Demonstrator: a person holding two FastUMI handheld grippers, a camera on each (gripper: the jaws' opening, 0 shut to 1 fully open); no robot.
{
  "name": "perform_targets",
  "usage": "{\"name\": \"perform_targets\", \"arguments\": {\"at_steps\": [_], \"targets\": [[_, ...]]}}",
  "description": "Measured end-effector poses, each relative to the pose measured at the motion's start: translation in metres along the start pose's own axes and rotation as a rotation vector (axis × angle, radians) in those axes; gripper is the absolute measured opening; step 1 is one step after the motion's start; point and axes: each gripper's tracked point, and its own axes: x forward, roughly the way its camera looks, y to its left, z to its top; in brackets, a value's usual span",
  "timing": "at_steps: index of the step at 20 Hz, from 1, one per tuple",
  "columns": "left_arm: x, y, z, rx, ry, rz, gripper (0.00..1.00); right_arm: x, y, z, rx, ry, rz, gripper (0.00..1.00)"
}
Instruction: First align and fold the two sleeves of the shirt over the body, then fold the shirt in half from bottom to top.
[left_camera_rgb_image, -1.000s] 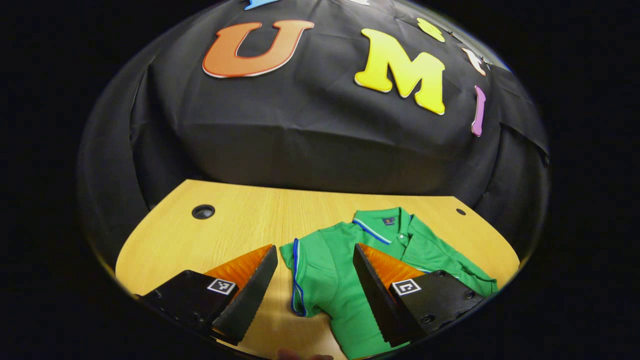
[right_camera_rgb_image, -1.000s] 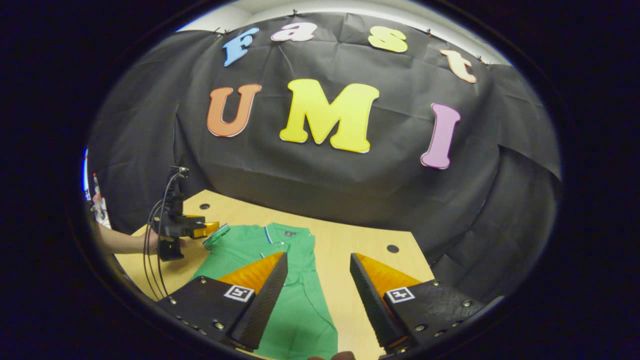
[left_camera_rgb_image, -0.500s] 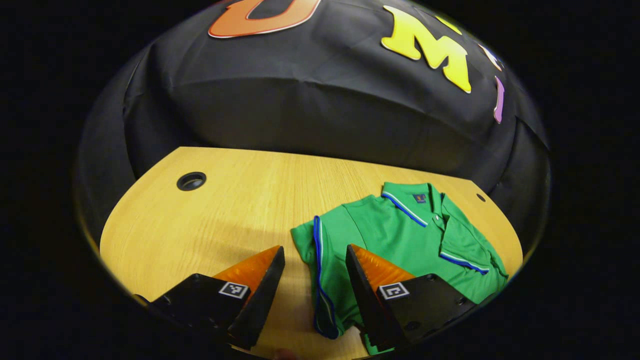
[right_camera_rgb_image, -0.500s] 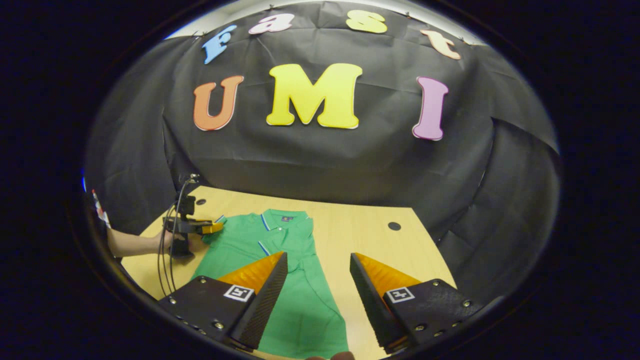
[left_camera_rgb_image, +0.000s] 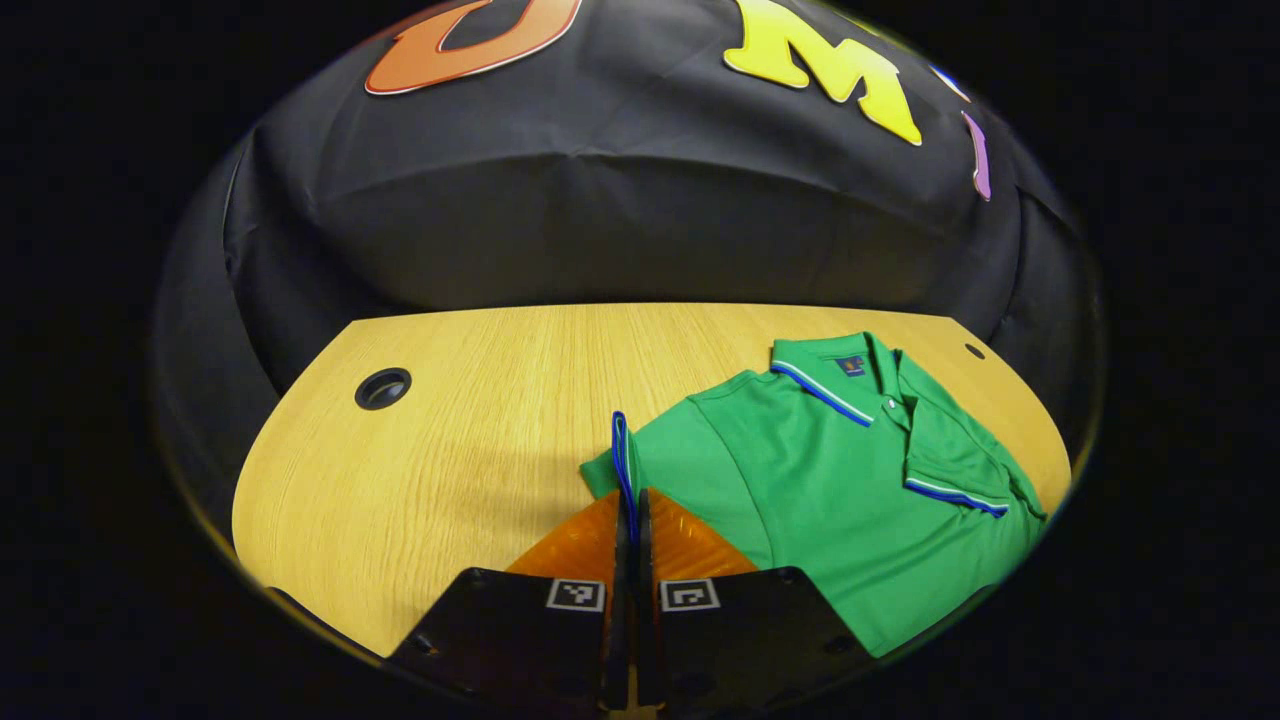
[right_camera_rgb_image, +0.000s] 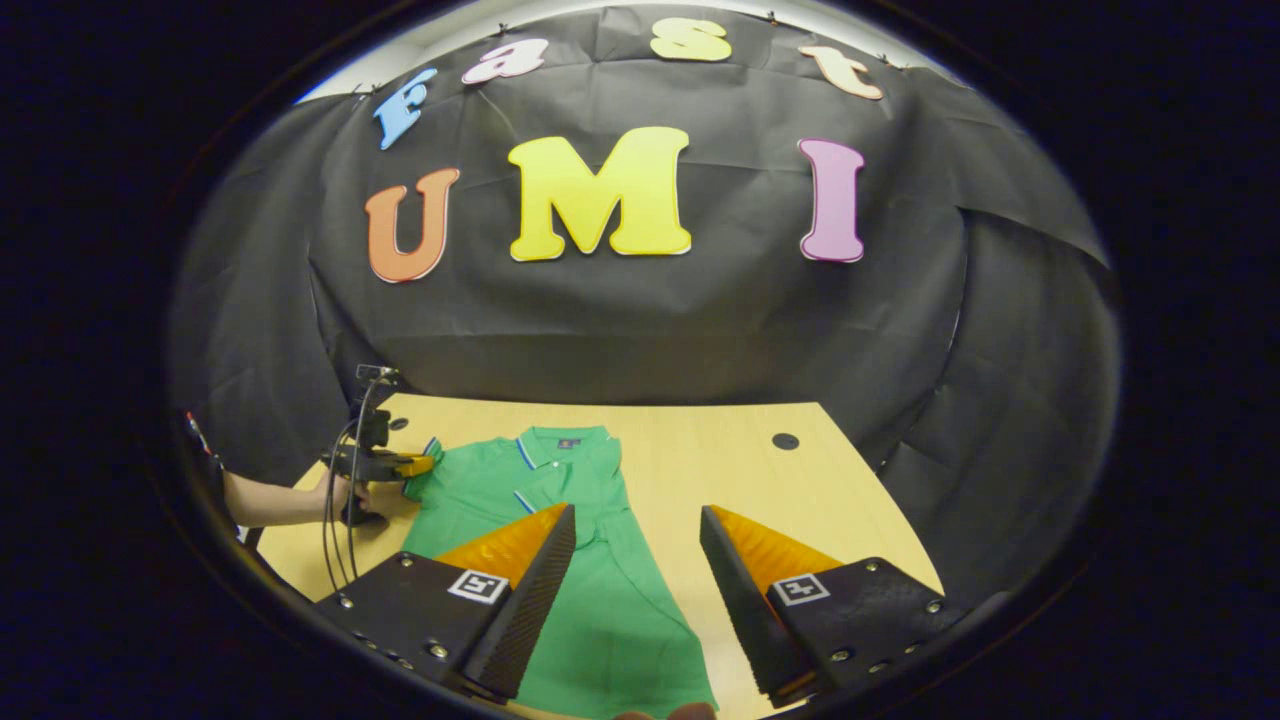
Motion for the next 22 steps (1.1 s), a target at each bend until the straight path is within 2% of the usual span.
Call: {"name": "perform_targets", "arguments": {"at_steps": [6, 13, 17, 20, 22], "targets": [[-0.031, -0.031, 0.050, 0.070, -0.078, -0.029, 0.04, 0.003, -0.012, -0.001, 0.040, -0.019, -0.025, 0.80], [-0.071, -0.117, 0.091, 0.151, -0.136, -0.095, 0.04, -0.017, -0.030, 0.007, 0.090, -0.078, -0.044, 0.80], [-0.073, -0.163, 0.072, 0.231, -0.119, -0.111, 0.04, -0.028, -0.044, 0.005, 0.115, -0.095, -0.068, 0.81], [-0.064, -0.203, 0.041, 0.262, -0.080, -0.146, 0.05, -0.031, -0.052, -0.004, 0.128, -0.082, -0.082, 0.80], [-0.058, -0.216, 0.017, 0.223, -0.026, -0.160, 0.14, -0.031, -0.051, -0.009, 0.122, -0.069, -0.078, 0.81]]}}
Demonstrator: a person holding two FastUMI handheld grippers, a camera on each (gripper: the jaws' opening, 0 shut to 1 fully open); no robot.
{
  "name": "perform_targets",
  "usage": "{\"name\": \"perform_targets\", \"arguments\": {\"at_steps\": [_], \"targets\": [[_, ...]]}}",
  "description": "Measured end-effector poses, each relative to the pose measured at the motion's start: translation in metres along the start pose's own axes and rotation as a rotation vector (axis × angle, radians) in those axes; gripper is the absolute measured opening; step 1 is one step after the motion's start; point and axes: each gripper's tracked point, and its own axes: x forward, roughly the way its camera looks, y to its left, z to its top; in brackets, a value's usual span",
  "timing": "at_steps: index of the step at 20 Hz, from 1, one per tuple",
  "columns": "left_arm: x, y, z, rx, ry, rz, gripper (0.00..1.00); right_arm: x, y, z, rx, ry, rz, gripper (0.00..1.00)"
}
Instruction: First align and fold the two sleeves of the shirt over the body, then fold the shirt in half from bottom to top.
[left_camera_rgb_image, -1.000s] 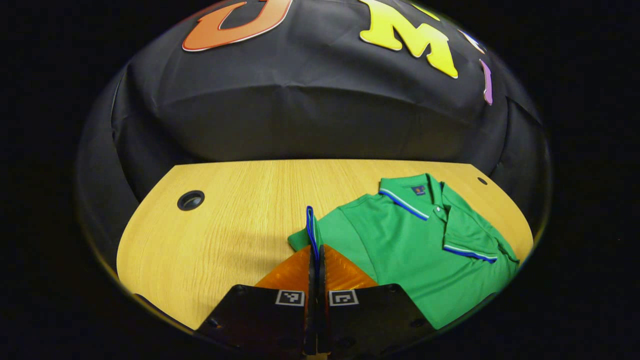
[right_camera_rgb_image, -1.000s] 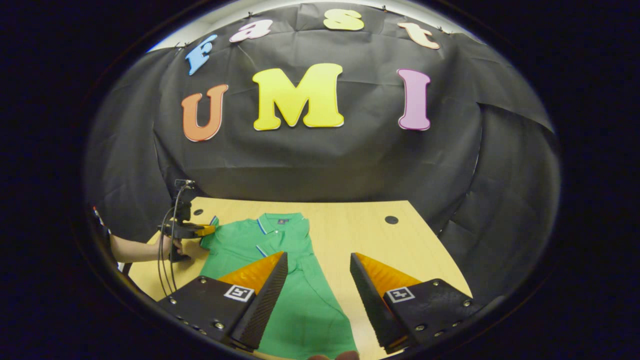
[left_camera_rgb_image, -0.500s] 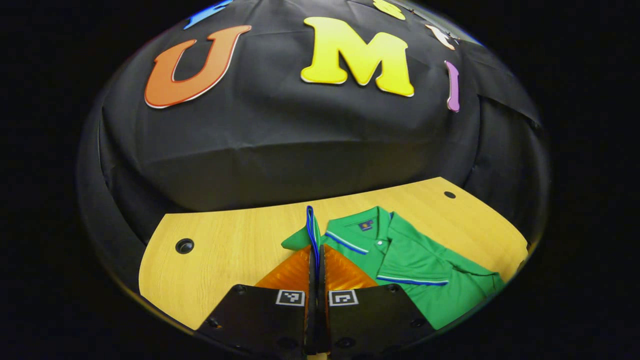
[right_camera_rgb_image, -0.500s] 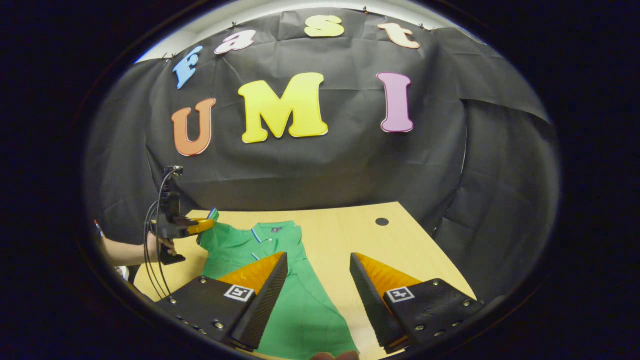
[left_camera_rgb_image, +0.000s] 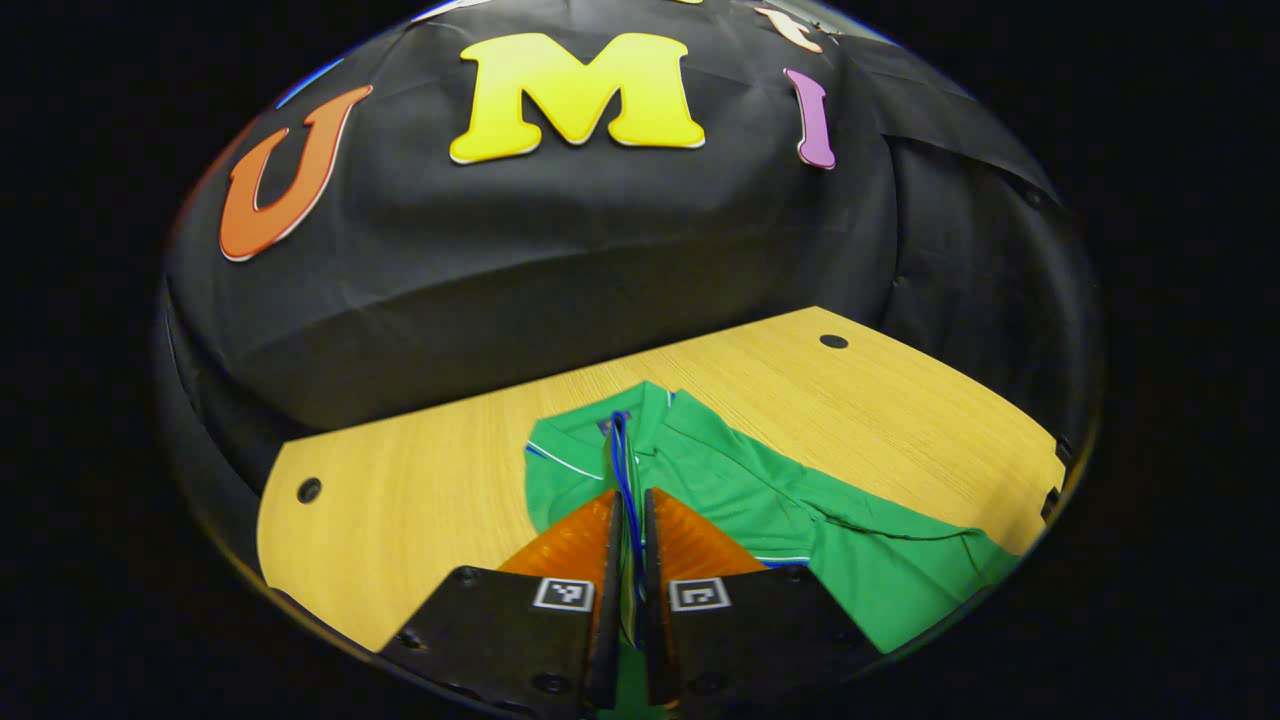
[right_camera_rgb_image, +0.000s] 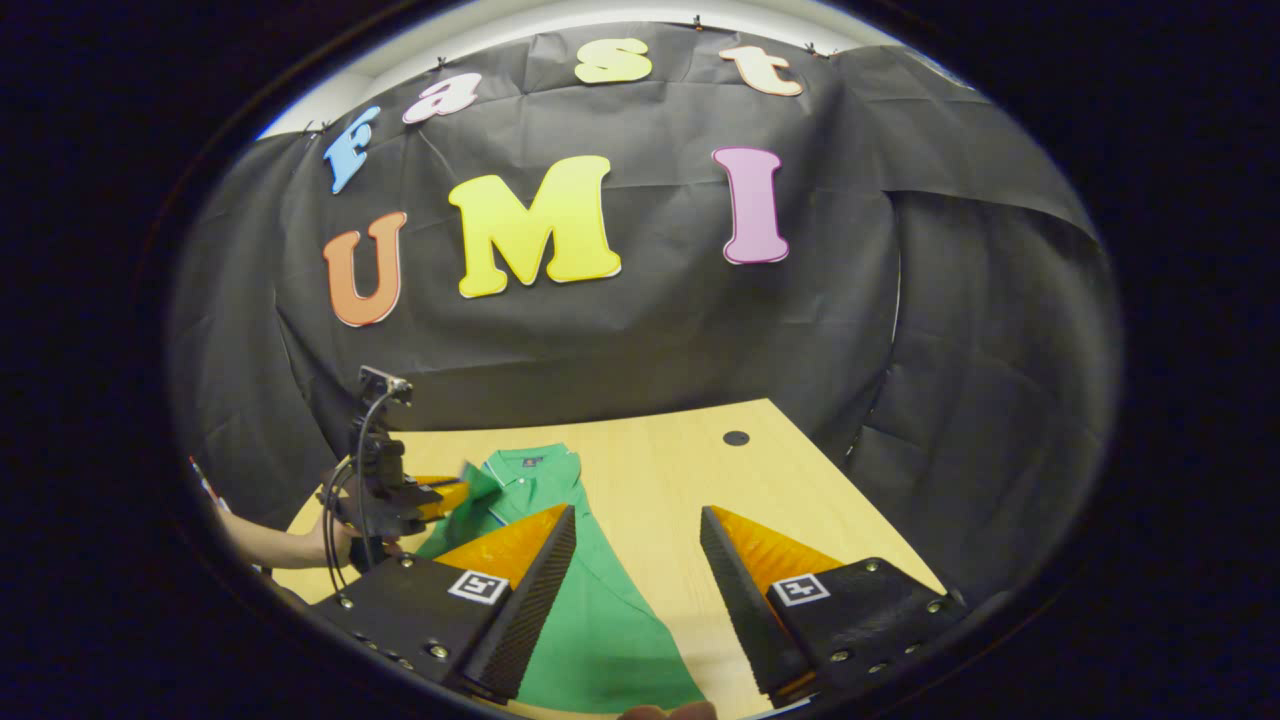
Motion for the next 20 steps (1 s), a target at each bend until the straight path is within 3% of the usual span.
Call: {"name": "perform_targets", "arguments": {"at_steps": [1, 4, 8, 14, 20], "targets": [[-0.001, -0.003, -0.008, -0.024, 0.015, 0.002, 0.25, 0.000, 0.001, -0.002, -0.010, 0.003, 0.004, 0.81], [-0.018, 0.001, -0.012, -0.104, 0.000, 0.029, 1.00, 0.008, 0.009, -0.008, -0.047, 0.022, 0.025, 0.81], [-0.065, 0.026, -0.017, -0.153, -0.015, 0.106, 1.00, 0.023, 0.030, -0.020, -0.110, 0.063, 0.097, 0.81], [-0.148, 0.036, -0.046, -0.181, 0.006, 0.130, 1.00, 0.037, 0.051, -0.053, -0.187, 0.158, 0.260, 0.81], [-0.213, 0.010, -0.135, -0.205, 0.186, 0.028, 1.00, 0.031, 0.012, -0.129, -0.313, 0.350, 0.306, 0.81]]}}
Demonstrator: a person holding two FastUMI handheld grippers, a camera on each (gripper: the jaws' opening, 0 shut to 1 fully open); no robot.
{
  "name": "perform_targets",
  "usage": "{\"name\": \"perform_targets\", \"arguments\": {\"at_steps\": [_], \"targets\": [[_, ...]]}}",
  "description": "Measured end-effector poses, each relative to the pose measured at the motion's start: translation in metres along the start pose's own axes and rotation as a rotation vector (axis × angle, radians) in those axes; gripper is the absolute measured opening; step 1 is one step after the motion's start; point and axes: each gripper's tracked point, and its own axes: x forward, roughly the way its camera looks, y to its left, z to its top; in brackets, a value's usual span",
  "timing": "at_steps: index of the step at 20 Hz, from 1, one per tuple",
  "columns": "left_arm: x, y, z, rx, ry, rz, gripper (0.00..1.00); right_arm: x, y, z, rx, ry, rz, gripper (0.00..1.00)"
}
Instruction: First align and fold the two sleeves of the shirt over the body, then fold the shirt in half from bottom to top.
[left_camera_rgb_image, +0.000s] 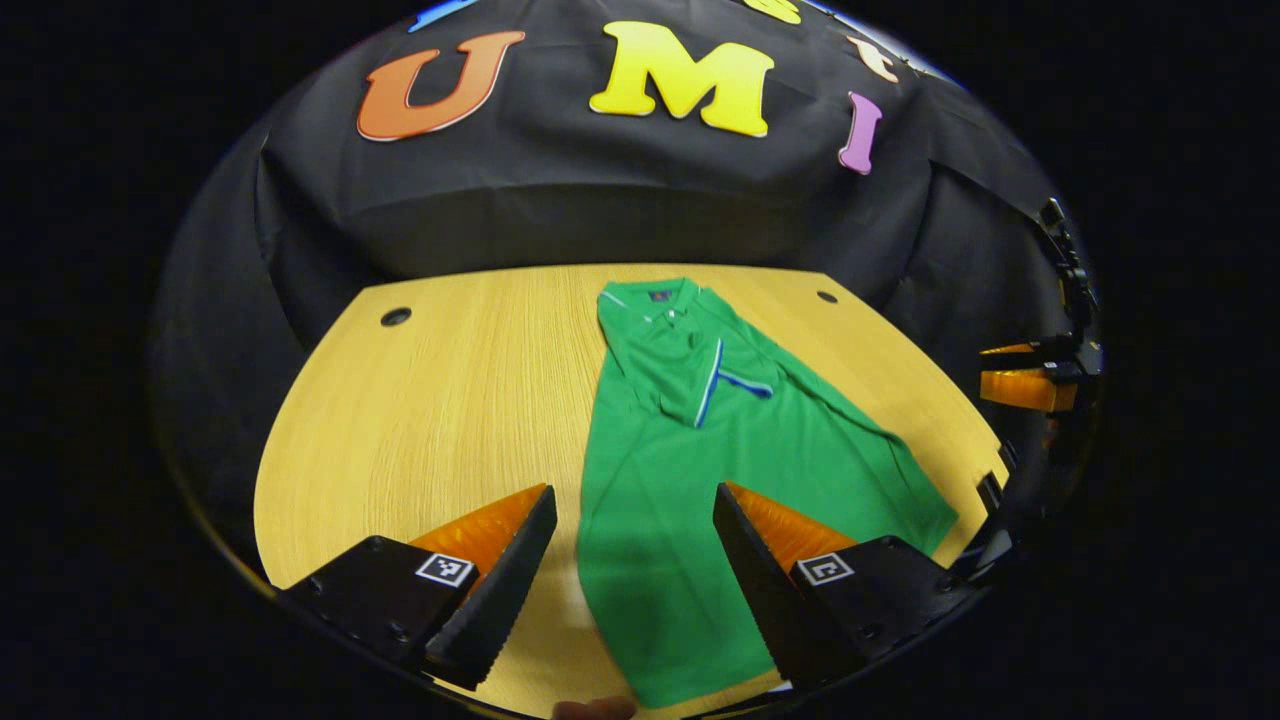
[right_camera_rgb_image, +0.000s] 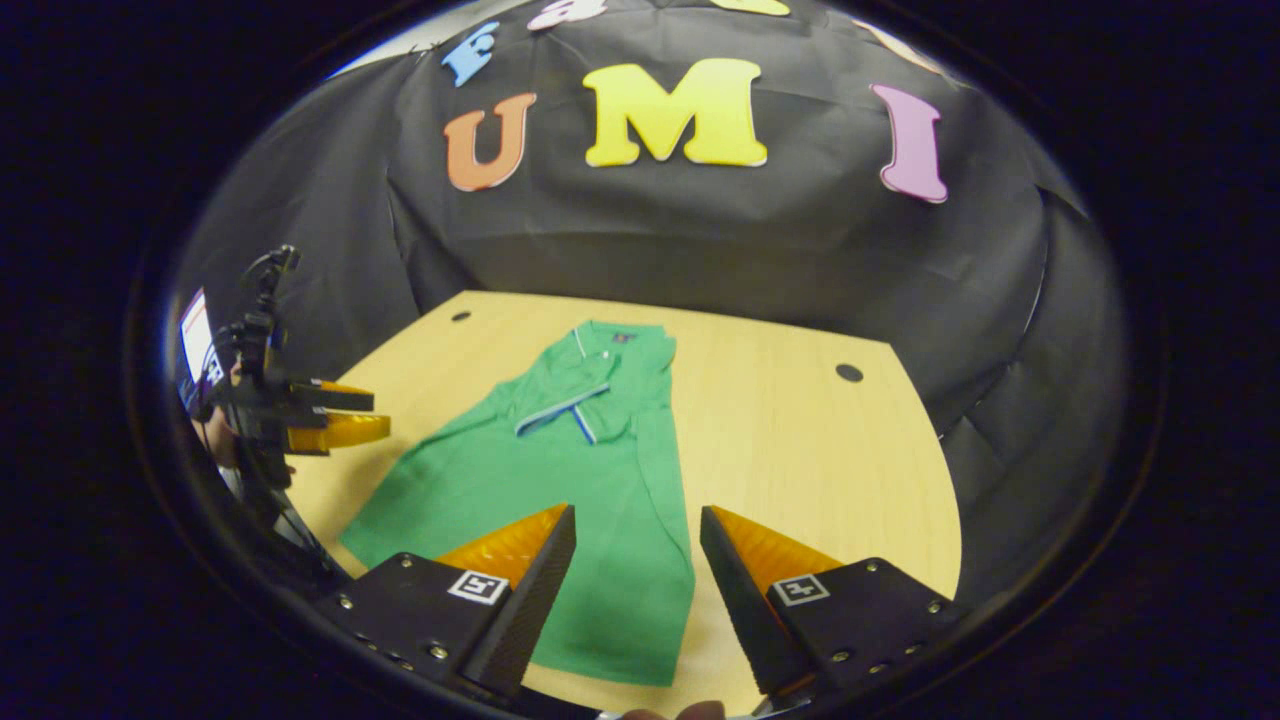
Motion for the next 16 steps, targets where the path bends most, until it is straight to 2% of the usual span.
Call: {"name": "perform_targets", "arguments": {"at_steps": [4, 8, 13, 16], "targets": [[-0.027, -0.006, -0.070, -0.001, 0.145, -0.037, 1.00, 0.006, -0.010, -0.080, -0.014, 0.177, 0.016, 0.81], [-0.044, -0.017, -0.118, -0.016, 0.237, -0.072, 1.00, 0.006, -0.011, -0.144, -0.019, 0.313, 0.026, 0.81], [-0.051, -0.021, -0.162, -0.006, 0.327, -0.086, 1.00, 0.011, -0.009, -0.142, -0.089, 0.366, 0.029, 0.81], [-0.048, -0.024, -0.158, -0.004, 0.302, -0.079, 1.00, 0.016, -0.004, -0.140, -0.094, 0.354, 0.044, 0.81]]}}
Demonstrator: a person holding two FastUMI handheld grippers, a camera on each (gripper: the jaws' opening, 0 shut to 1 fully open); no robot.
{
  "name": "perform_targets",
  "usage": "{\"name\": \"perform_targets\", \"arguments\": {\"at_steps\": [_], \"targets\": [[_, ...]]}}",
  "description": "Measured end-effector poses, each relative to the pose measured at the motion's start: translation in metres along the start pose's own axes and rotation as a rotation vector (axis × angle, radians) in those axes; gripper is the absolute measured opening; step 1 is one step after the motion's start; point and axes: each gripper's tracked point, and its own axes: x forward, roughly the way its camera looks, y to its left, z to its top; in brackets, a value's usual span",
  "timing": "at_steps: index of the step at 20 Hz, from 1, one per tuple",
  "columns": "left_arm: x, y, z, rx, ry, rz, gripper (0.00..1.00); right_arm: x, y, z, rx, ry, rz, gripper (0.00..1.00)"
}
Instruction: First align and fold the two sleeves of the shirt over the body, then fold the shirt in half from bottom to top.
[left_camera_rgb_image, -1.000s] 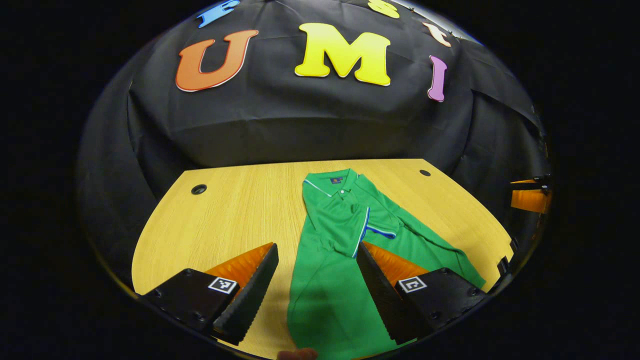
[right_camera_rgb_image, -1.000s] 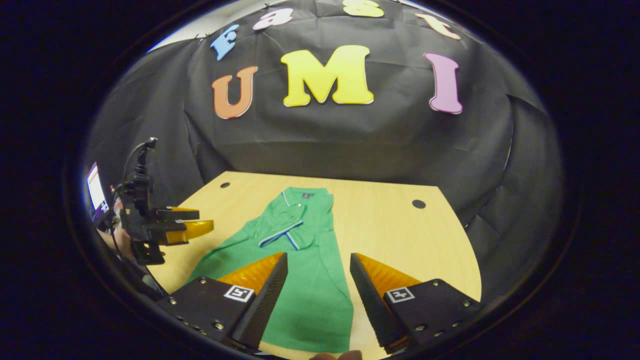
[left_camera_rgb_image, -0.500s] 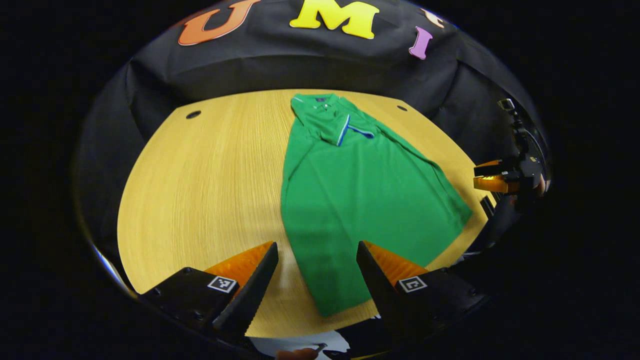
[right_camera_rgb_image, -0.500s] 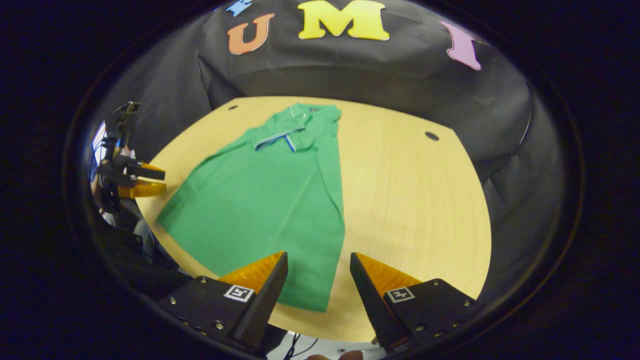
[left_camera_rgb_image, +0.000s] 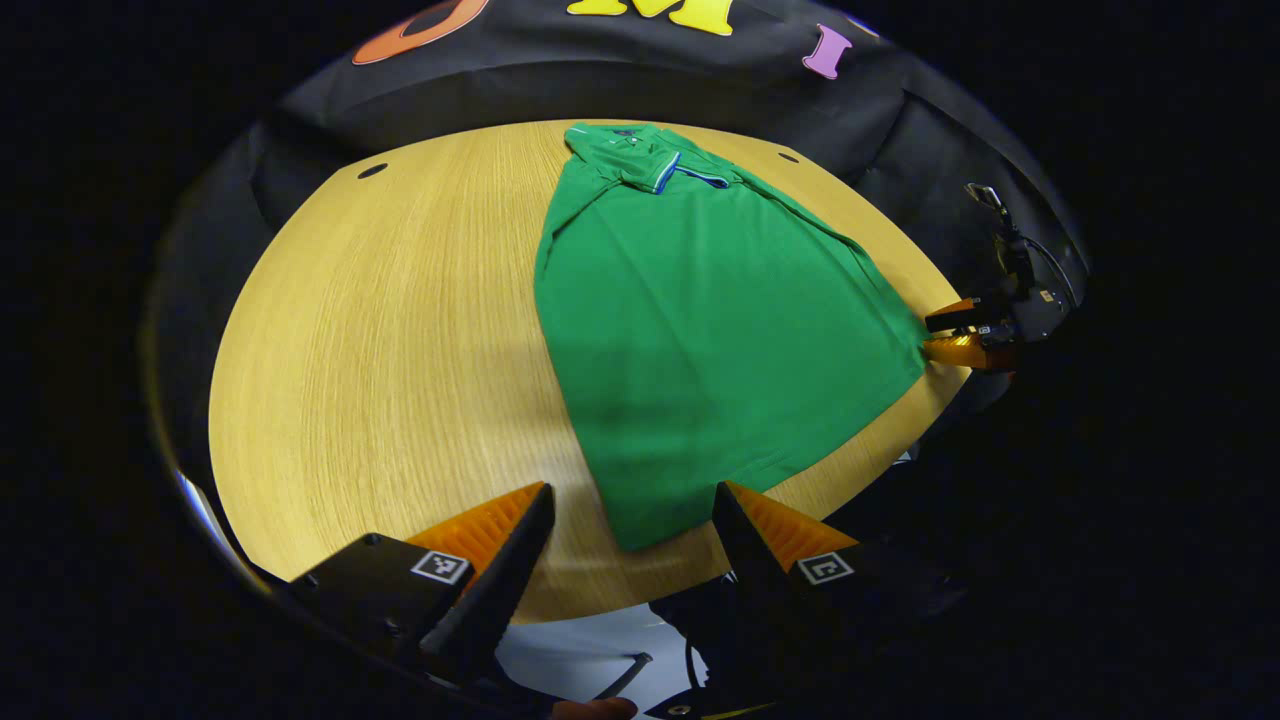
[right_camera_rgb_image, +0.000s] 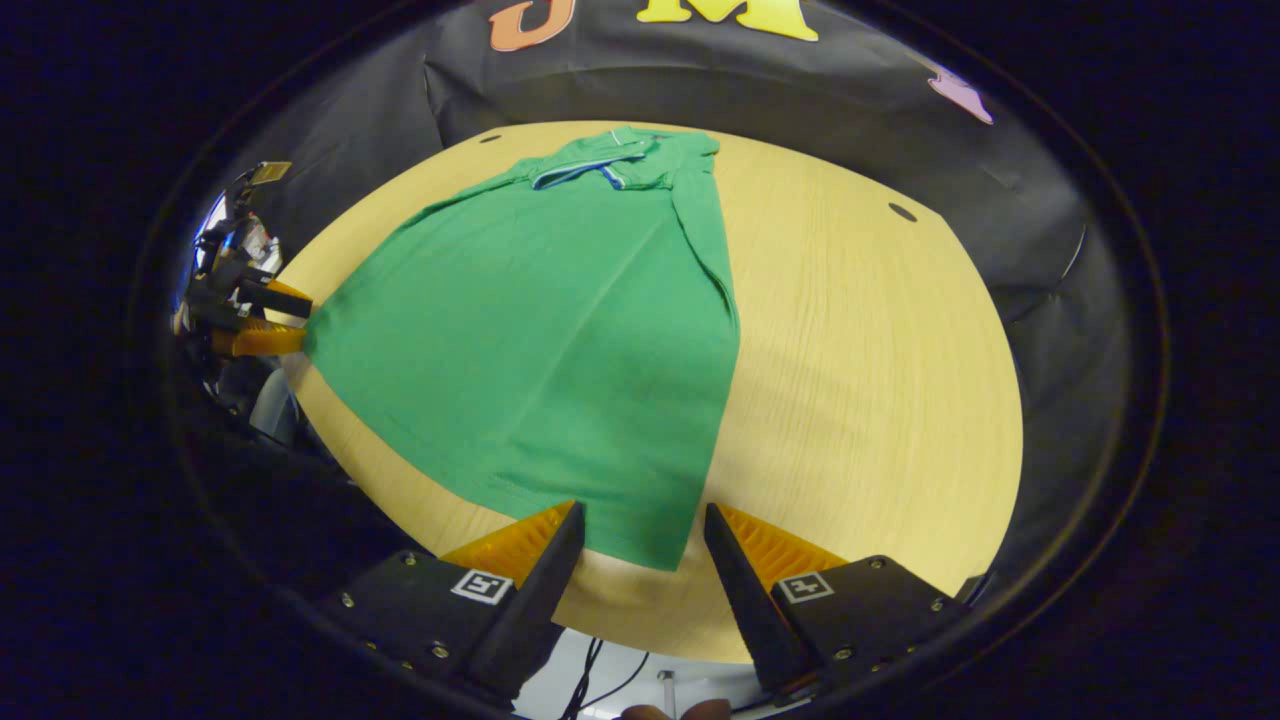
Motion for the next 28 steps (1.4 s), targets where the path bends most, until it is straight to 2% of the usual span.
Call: {"name": "perform_targets", "arguments": {"at_steps": [3, 6, 7, 8, 10, 11, 12, 13, 15, 16, 18, 21, 28], "targets": [[0.006, -0.014, 0.008, 0.000, -0.029, -0.025, 1.00, 0.004, 0.007, 0.008, -0.004, -0.012, 0.002, 0.81], [0.014, -0.044, 0.018, 0.029, -0.047, -0.082, 1.00, 0.012, 0.020, 0.015, -0.051, -0.030, 0.022, 0.83], [0.019, -0.042, 0.021, 0.041, -0.047, -0.066, 1.00, 0.012, 0.023, 0.014, -0.062, -0.034, 0.033, 0.85], [0.022, -0.038, 0.023, 0.044, -0.052, -0.054, 0.90, 0.013, 0.024, 0.016, -0.071, -0.038, 0.041, 0.84], [0.027, -0.031, 0.030, 0.019, -0.068, -0.014, 0.74, 0.013, 0.027, 0.018, -0.095, -0.049, 0.060, 0.67], [0.027, -0.023, 0.026, -0.001, -0.074, 0.016, 0.51, 0.016, 0.028, 0.020, -0.106, -0.055, 0.066, 0.43], [0.025, -0.023, 0.026, -0.019, -0.079, 0.016, 0.27, 0.017, 0.028, 0.024, -0.112, -0.060, 0.069, 0.36], [0.025, -0.024, 0.026, -0.036, -0.074, 0.003, 0.22, 0.017, 0.027, 0.023, -0.094, -0.053, 0.078, 0.07], [0.025, -0.031, 0.026, -0.099, -0.051, -0.063, 0.08, 0.020, 0.024, 0.028, -0.057, -0.049, 0.085, 0.06], [0.022, -0.031, 0.030, -0.115, -0.054, -0.080, 0.04, 0.014, 0.021, 0.030, -0.041, -0.041, 0.087, 0.02], [0.016, -0.030, 0.040, -0.105, -0.070, -0.093, 0.03, 0.007, 0.015, 0.035, -0.037, -0.053, 0.075, 0.01], [0.007, -0.029, 0.054, -0.068, -0.096, -0.088, 0.04, -0.008, 0.016, 0.049, -0.002, -0.077, 0.105, 0.01], [-0.023, -0.023, 0.095, -0.039, -0.196, -0.087, 0.03, -0.047, 0.008, 0.105, 0.060, -0.205, 0.123, 0.01]]}}
